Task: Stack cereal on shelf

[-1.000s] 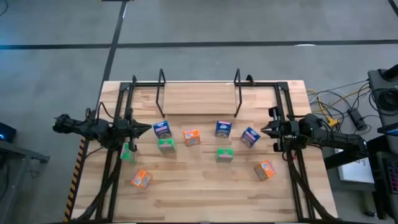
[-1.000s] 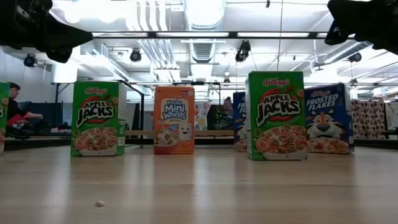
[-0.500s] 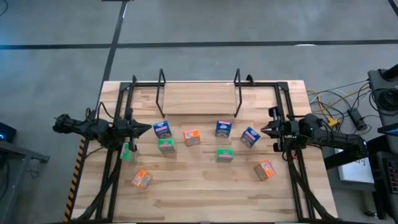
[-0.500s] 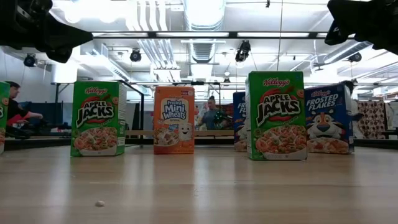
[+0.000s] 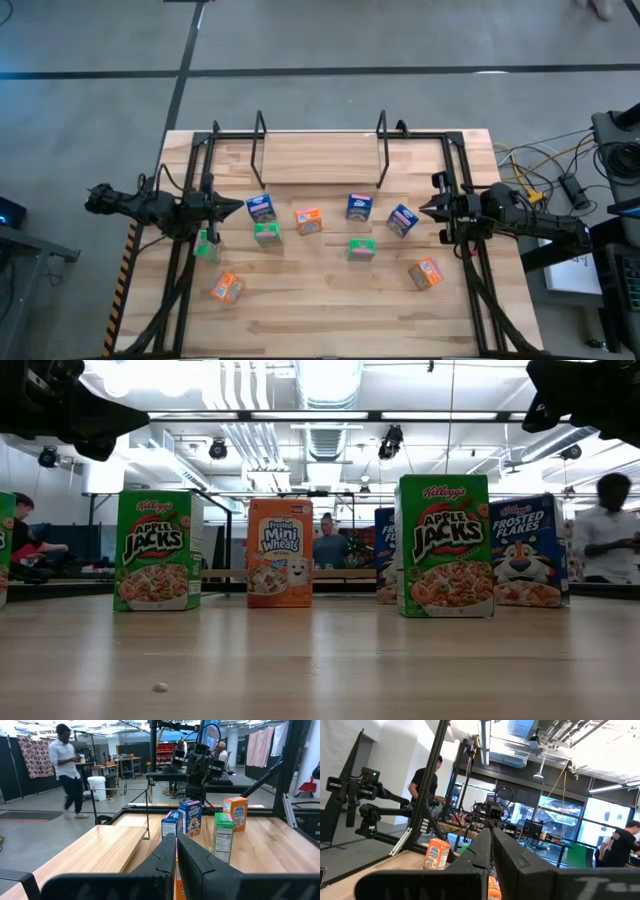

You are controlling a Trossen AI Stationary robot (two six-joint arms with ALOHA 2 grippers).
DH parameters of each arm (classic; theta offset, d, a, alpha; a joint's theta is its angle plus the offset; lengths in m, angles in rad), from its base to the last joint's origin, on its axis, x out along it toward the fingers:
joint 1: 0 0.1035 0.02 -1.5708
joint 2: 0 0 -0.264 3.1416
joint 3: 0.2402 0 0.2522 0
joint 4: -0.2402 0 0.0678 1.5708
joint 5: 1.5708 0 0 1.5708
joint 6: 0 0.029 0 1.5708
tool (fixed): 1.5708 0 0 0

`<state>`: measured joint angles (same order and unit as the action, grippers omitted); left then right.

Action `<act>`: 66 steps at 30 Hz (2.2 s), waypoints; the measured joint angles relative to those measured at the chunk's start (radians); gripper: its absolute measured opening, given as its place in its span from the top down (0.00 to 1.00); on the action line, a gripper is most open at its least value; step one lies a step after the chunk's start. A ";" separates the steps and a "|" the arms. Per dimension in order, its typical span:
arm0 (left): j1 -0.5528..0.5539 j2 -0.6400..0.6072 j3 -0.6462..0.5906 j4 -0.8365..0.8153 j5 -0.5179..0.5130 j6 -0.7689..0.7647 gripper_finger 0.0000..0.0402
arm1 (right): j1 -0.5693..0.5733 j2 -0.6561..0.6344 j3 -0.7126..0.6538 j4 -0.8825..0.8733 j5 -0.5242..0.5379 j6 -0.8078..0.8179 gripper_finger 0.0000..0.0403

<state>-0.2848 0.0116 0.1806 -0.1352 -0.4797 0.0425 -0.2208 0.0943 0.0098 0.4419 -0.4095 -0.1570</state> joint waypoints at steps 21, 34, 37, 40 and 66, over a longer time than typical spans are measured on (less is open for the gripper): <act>0.000 0.000 0.000 0.000 0.000 0.000 1.00 | 0.000 0.000 0.000 0.000 0.000 0.000 0.98; 0.000 0.000 0.000 0.000 0.000 0.000 1.00 | 0.000 0.000 0.000 0.000 0.000 0.000 0.98; 0.000 0.000 0.000 0.000 0.000 0.000 1.00 | 0.000 0.000 0.000 0.000 0.000 0.000 0.98; 0.000 0.000 0.000 0.000 0.000 0.000 1.00 | 0.000 0.000 0.000 0.000 0.000 0.000 0.98; 0.000 0.000 0.000 0.000 0.000 0.000 1.00 | 0.000 0.000 0.000 -0.010 -0.001 0.180 0.98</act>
<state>-0.2847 0.0113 0.1806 -0.1352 -0.4793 0.0423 -0.2203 0.0944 0.0097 0.4320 -0.4103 0.0227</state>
